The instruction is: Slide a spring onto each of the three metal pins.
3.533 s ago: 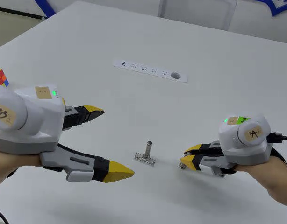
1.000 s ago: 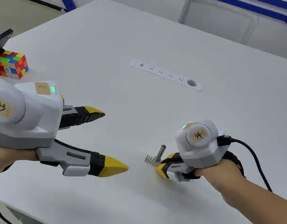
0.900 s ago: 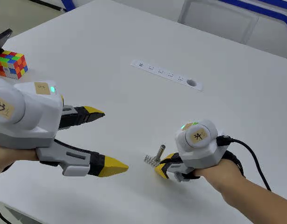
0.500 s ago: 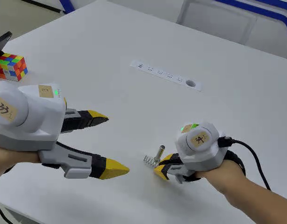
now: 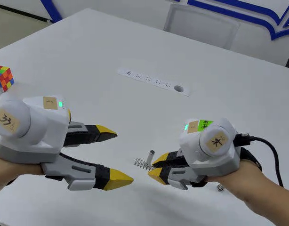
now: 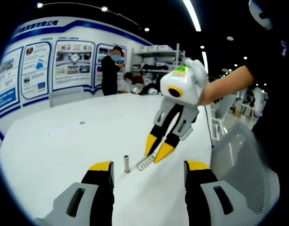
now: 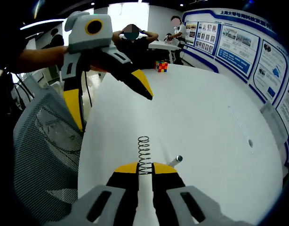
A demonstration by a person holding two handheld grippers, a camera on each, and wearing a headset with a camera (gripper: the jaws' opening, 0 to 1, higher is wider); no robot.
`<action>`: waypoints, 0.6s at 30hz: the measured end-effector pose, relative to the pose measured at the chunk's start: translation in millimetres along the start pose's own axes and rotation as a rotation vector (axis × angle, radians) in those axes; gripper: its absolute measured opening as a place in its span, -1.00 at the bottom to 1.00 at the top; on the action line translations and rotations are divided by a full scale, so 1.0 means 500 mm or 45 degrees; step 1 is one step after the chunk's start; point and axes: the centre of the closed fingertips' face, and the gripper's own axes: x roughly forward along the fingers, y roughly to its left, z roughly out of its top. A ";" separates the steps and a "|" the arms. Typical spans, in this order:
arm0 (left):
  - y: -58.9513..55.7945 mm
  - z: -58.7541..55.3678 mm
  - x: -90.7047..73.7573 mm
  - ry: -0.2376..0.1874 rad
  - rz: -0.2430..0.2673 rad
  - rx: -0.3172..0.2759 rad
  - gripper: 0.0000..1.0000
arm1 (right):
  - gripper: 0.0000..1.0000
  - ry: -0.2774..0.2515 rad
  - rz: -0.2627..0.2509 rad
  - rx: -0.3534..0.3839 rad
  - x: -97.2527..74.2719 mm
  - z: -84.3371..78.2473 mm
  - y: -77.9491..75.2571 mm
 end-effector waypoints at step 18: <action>-0.088 0.016 0.043 0.046 -0.227 0.082 -0.35 | -0.79 -0.035 0.047 -0.232 -0.090 0.029 0.075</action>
